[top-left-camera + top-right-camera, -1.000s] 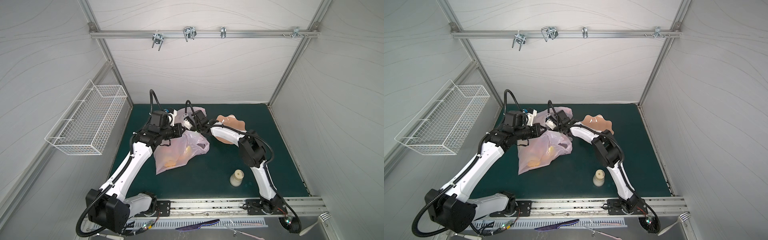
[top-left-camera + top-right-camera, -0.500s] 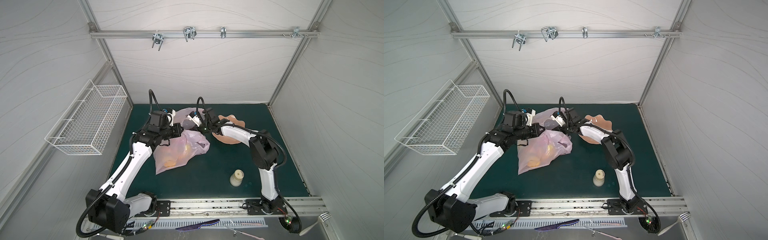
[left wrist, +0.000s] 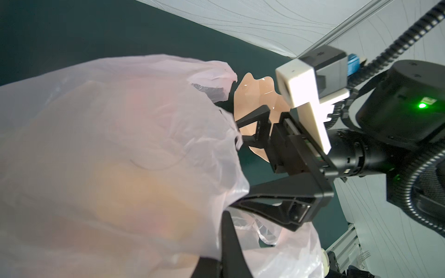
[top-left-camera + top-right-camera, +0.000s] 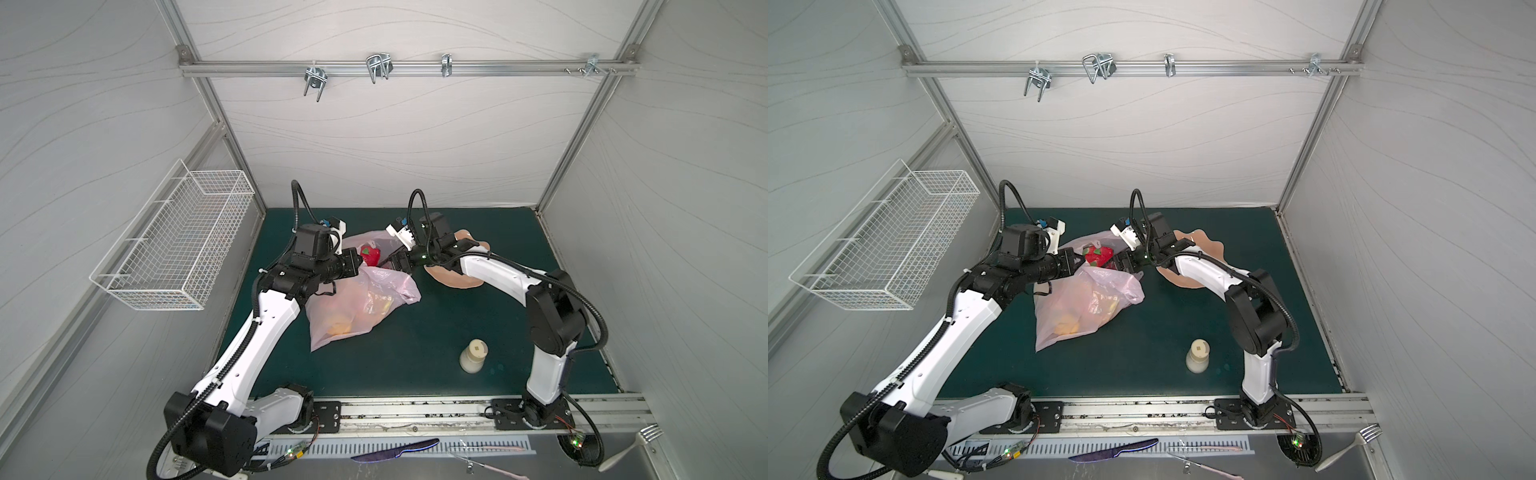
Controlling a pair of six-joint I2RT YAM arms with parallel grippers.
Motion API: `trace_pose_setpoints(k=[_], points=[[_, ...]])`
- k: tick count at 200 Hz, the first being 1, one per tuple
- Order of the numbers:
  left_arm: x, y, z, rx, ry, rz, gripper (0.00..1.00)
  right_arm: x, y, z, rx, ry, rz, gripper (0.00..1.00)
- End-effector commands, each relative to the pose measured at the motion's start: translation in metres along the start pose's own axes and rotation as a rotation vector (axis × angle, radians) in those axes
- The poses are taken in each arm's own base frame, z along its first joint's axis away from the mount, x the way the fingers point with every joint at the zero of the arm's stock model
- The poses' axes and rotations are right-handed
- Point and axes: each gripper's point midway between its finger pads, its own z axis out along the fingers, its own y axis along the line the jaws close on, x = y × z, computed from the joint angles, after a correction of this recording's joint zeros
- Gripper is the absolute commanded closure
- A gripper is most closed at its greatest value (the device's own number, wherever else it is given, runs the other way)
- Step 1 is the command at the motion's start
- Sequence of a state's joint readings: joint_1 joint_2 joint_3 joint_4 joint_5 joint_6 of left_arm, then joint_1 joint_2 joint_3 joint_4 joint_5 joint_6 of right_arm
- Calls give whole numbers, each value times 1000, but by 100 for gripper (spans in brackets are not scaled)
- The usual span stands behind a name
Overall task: Place the fruits into the plastic bag
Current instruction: Place the fruit in the plastic bag, then pick up the plastic bag from the center of the table.
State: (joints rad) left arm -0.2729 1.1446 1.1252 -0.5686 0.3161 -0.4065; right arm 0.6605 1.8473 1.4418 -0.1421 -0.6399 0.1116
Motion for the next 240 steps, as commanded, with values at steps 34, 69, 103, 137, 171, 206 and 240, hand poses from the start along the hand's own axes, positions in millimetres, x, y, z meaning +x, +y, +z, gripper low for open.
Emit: trace_pose_setpoints(k=[34, 69, 103, 137, 171, 206, 240], points=[[2, -2, -12, 21, -42, -8, 100, -6, 5, -27, 23, -15, -12, 1], [6, -2, -14, 26, -36, -8, 100, -13, 3, -46, 45, -36, -6, 1], [10, -2, -15, 30, -28, -7, 100, -17, -9, -73, 110, -53, -16, 1], [16, -2, -20, 26, -11, -19, 100, -12, -44, -95, 225, -12, -24, 1], [12, -12, -29, 65, -27, -60, 100, -3, -72, -86, 283, 85, -184, 1], [17, -14, -31, 83, -16, -87, 100, 4, -92, -63, 240, 129, -301, 1], [23, -14, -31, 84, 3, -92, 100, 11, -112, -45, 229, 155, -345, 1]])
